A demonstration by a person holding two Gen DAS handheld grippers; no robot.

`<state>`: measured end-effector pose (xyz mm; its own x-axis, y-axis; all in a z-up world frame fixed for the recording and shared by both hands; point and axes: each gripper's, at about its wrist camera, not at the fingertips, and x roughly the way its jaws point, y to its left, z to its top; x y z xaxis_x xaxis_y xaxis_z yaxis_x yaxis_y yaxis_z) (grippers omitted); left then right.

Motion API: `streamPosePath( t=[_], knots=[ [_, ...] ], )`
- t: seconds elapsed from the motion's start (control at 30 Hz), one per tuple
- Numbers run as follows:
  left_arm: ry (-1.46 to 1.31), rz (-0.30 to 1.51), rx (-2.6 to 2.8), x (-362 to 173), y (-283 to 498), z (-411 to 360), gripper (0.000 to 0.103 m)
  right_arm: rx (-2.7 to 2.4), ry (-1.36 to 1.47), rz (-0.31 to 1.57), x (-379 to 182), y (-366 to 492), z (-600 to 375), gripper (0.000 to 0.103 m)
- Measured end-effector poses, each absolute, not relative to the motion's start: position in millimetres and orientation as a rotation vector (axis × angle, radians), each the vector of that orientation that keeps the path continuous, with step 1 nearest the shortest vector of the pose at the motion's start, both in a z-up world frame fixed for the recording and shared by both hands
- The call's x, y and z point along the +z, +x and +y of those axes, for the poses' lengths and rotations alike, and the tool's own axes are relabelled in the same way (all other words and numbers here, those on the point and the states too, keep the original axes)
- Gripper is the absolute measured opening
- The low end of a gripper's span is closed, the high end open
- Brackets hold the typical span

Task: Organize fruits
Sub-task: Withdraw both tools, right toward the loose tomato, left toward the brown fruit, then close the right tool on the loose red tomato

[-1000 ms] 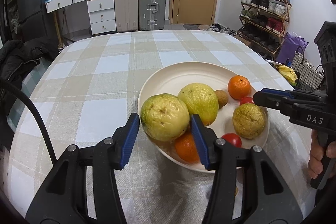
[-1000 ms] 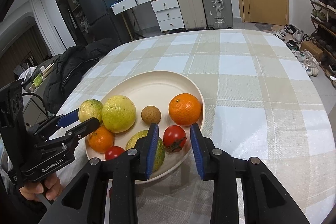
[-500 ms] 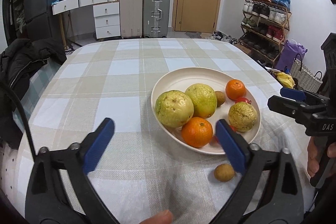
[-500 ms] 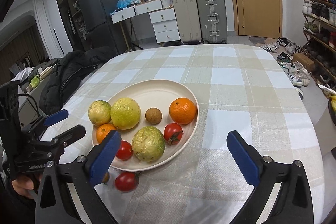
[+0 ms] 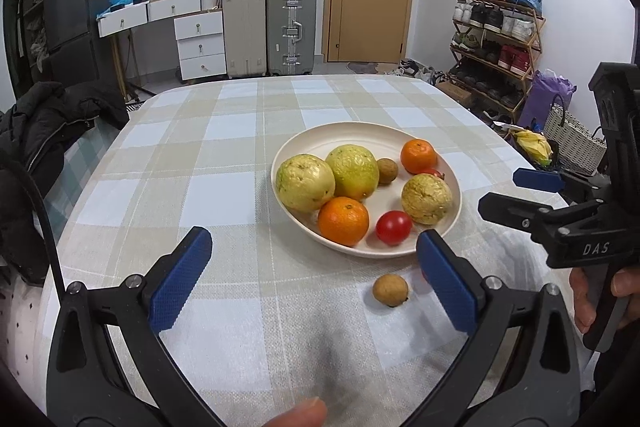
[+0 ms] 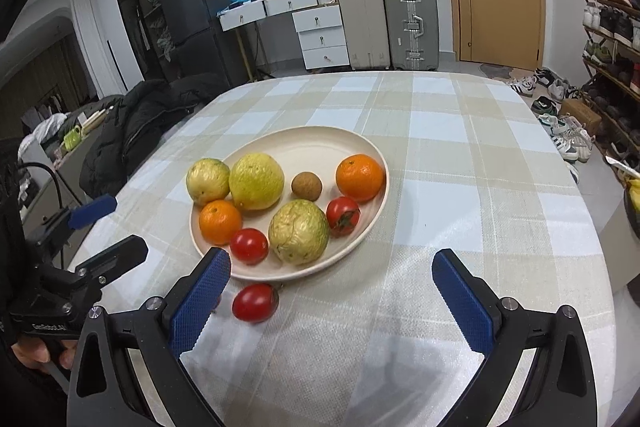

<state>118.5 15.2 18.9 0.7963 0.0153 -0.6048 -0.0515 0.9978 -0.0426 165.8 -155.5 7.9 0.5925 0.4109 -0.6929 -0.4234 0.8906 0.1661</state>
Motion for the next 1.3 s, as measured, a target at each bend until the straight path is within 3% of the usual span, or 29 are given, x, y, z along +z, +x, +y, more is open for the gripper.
streamPosePath(
  t=[1.3],
  knots=[
    [-0.066,0.704,0.054,5,126,26,0.102,0.507,-0.235,0.968,-40,153,-108,0.103]
  ],
)
